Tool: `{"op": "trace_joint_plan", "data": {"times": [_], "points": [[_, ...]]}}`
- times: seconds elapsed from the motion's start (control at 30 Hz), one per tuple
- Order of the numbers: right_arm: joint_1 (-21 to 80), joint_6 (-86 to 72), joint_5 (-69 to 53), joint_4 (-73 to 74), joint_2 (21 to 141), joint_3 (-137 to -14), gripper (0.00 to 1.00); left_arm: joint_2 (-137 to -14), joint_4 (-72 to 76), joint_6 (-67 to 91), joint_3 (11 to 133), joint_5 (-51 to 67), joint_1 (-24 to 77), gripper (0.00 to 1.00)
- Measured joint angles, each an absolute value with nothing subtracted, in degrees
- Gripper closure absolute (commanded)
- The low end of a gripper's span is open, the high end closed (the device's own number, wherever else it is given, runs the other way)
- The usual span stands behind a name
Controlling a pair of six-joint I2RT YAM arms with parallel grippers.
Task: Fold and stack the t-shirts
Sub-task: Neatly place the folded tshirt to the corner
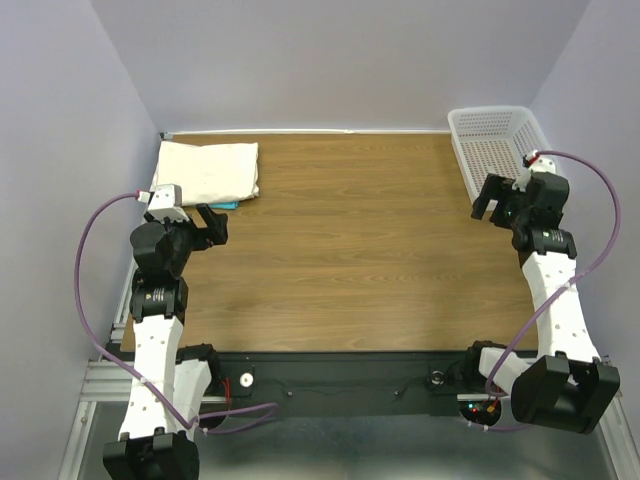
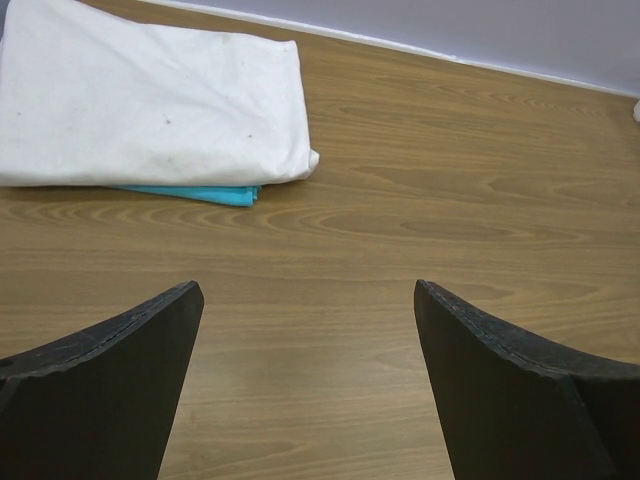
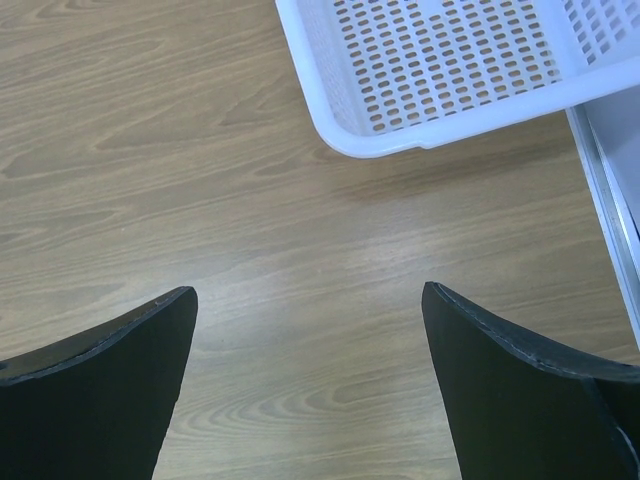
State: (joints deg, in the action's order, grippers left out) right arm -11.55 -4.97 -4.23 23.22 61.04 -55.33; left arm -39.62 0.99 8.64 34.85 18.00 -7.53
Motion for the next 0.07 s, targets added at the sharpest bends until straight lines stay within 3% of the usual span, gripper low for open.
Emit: {"op": "trace_joint_plan", "data": {"times": [0.07], "points": [[-11.55,-4.95,-4.16,23.03,61.04,-55.33,0.00,-39.62,0.99,8.64,34.85,18.00,-7.53,0.01]]}}
